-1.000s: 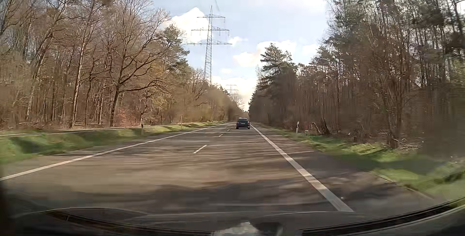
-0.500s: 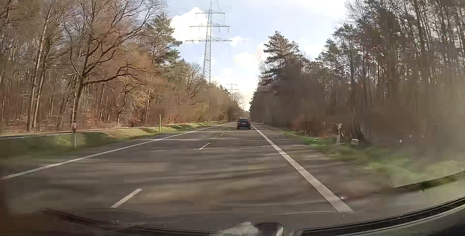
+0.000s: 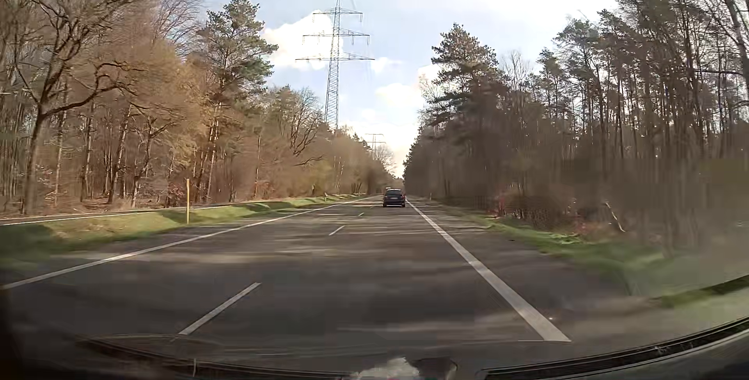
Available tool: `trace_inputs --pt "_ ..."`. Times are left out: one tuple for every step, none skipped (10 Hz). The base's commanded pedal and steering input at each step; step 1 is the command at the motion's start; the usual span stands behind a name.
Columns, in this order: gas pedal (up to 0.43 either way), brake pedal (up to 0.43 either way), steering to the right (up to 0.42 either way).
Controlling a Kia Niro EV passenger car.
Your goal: Follow the waypoints while adhering to traffic rules and regulations
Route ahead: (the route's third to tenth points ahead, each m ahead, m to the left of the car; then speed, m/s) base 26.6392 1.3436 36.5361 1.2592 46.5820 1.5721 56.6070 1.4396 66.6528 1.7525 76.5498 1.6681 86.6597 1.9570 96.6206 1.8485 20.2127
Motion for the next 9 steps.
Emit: trace_inputs --pt "0.240 0.000 -0.001" --pt "0.240 0.000 -0.001" --pt "0.240 0.000 -0.001" --pt "0.240 0.000 -0.001" --pt "0.240 0.000 -0.001" --pt "0.240 0.000 -0.001" --pt "0.240 0.000 -0.001" --pt "0.240 0.000 0.000" --pt "0.240 0.000 0.000"
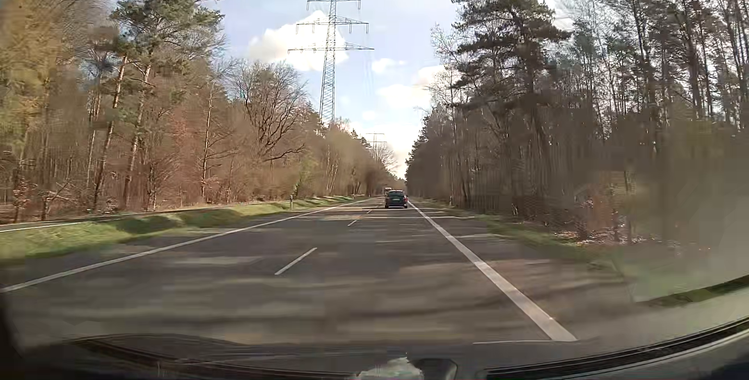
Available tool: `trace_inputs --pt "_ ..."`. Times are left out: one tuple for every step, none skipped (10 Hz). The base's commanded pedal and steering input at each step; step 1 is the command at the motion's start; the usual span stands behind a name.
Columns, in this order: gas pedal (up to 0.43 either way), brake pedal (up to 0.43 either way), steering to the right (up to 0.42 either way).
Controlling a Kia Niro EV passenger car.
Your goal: Follow the waypoints while adhering to traffic rules and regulations
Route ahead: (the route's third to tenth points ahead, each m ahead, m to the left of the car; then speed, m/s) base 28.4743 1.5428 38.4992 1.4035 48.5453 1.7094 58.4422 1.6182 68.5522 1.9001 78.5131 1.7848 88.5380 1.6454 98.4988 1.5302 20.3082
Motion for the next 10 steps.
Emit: trace_inputs --pt "0.240 0.000 0.001" --pt "0.240 0.000 0.000" --pt "0.240 0.000 0.000" --pt "0.240 0.000 0.001" --pt "0.240 0.000 0.000" --pt "0.240 0.000 0.000" --pt "0.240 0.000 0.001" --pt "0.240 0.000 0.000" --pt "0.240 0.000 0.000" --pt "0.240 0.000 0.000"
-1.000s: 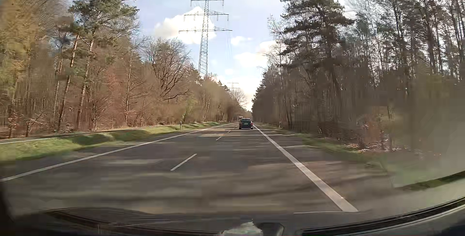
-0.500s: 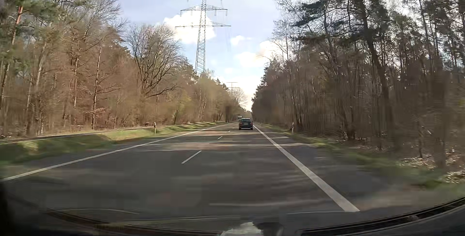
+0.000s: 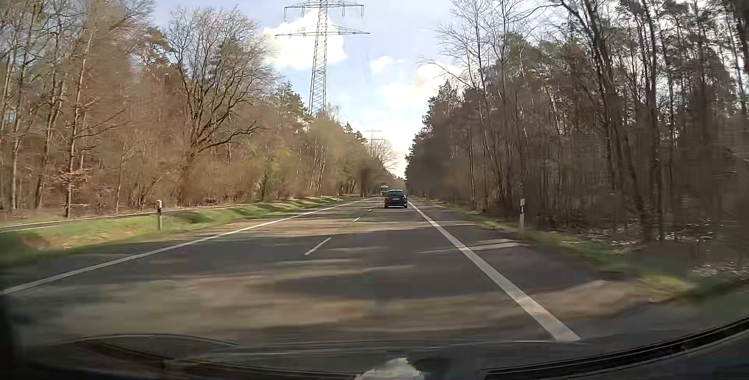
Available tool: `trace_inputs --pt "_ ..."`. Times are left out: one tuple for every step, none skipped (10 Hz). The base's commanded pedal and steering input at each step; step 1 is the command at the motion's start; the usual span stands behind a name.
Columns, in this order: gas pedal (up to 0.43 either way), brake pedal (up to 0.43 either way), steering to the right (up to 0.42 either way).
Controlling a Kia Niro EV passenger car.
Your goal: Follow the waypoints while adhering to traffic rules and regulations
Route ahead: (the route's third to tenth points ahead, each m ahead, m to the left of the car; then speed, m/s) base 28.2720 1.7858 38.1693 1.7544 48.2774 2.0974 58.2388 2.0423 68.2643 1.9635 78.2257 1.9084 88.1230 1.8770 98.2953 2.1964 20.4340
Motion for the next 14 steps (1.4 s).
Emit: trace_inputs --pt "0.240 0.000 0.000" --pt "0.240 0.000 0.000" --pt "0.240 0.000 0.001" --pt "0.240 0.000 0.000" --pt "0.240 0.000 0.000" --pt "0.240 0.000 0.000" --pt "0.240 0.000 0.000" --pt "0.240 0.000 0.000" --pt "0.240 0.000 0.000" --pt "0.240 0.000 -0.001" --pt "0.240 0.000 -0.001" --pt "0.240 0.000 0.000" --pt "0.240 0.000 0.000" --pt "0.240 0.000 0.000"
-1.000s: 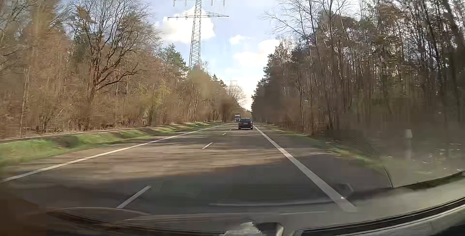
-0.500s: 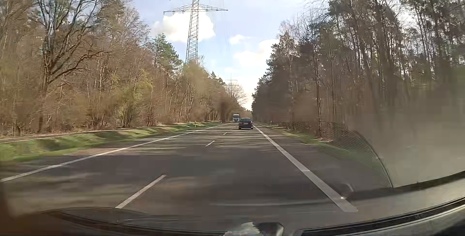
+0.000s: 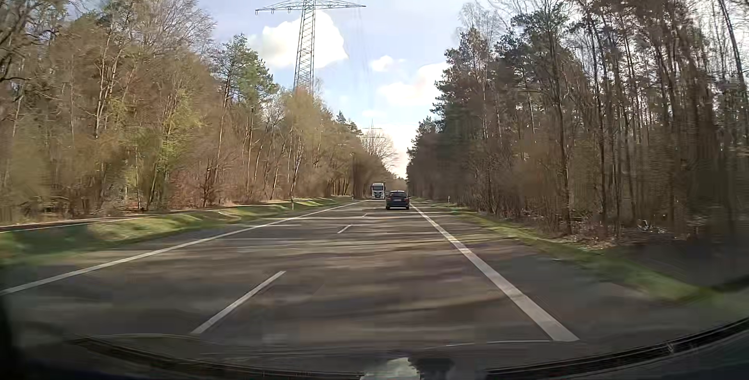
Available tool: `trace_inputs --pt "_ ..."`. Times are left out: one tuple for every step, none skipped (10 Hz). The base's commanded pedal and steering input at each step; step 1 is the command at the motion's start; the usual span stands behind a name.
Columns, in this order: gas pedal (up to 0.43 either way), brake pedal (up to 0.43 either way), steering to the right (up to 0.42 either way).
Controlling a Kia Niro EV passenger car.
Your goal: Follow the waypoints while adhering to traffic rules and regulations
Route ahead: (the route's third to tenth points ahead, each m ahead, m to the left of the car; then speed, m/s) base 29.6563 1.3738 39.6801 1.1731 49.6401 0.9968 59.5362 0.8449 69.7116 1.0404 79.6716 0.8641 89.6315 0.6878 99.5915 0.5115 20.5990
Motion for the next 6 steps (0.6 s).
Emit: trace_inputs --pt "0.228 0.000 0.000" --pt "0.220 0.000 0.000" --pt "0.209 0.000 0.000" --pt "0.197 0.000 0.000" --pt "0.189 0.000 0.000" --pt "0.177 0.000 0.000"
